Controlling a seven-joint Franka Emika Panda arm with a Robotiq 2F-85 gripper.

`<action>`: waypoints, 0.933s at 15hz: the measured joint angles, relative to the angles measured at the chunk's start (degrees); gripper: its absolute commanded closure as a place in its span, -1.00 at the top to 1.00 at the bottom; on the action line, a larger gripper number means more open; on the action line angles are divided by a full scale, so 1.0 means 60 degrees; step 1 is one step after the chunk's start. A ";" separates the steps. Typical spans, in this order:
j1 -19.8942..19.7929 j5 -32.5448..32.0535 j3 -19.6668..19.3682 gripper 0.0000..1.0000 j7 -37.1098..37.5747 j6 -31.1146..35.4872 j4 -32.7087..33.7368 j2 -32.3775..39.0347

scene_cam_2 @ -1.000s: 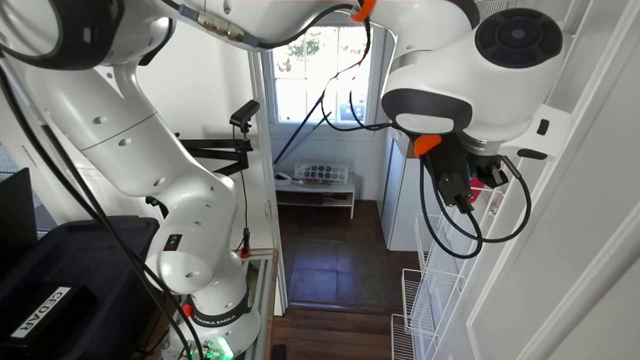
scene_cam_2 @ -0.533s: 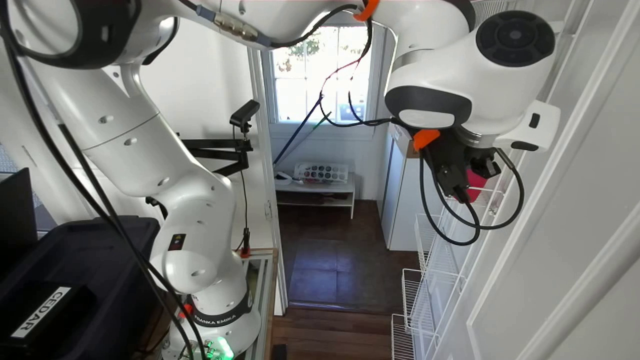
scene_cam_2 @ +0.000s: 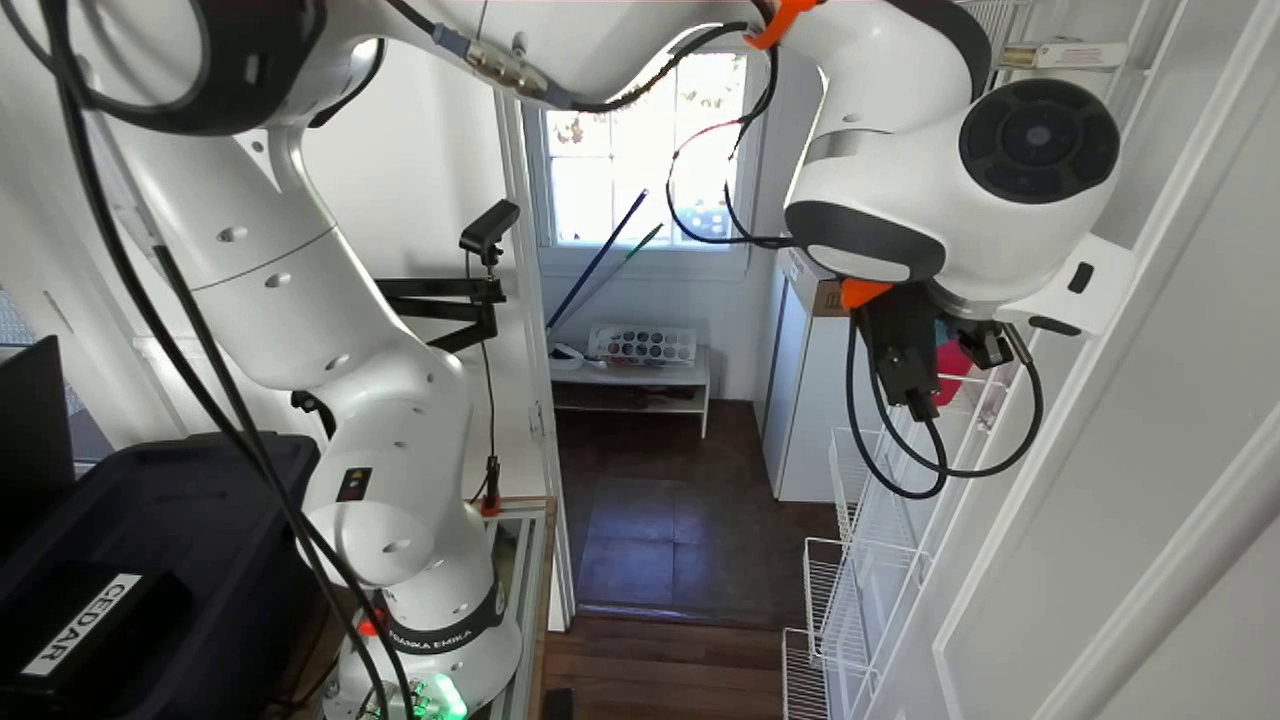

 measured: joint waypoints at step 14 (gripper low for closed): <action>-0.0061 0.2042 0.0361 -0.93 -0.1445 0.1147 -0.0027 0.0980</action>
